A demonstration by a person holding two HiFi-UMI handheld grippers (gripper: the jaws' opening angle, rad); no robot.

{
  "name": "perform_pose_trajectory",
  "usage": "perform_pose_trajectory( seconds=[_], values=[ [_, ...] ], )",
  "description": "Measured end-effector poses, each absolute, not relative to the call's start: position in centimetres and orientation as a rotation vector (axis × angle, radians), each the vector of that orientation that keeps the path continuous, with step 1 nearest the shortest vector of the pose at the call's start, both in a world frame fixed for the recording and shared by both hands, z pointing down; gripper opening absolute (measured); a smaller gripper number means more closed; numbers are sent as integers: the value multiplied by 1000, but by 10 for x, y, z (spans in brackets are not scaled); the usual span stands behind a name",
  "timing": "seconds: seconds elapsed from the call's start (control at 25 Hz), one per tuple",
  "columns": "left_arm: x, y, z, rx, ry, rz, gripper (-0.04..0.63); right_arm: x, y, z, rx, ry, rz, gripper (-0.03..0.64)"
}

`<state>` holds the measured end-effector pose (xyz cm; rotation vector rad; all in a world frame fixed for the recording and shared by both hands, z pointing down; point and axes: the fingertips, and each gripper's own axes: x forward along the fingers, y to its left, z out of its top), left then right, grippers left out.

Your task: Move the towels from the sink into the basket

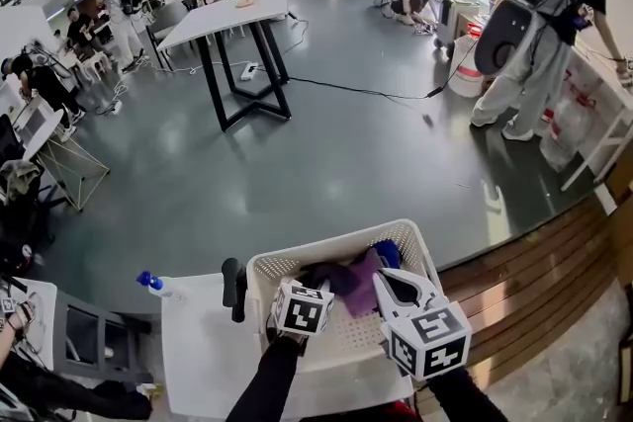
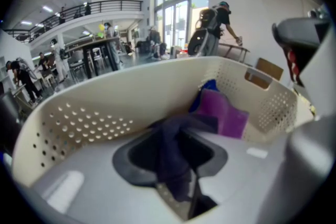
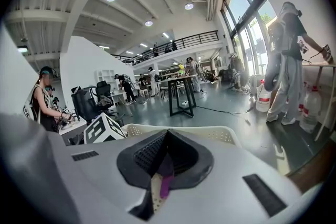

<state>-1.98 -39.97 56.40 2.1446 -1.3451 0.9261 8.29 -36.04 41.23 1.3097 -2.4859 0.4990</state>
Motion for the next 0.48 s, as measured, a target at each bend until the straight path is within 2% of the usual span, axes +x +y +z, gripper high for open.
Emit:
perform_pose_trajectory(
  seconds=[0.48],
  values=[
    [-17, -399, 482, 2323, -1481, 660, 129, 82, -352, 404, 1355, -2495, 496, 8]
  ],
)
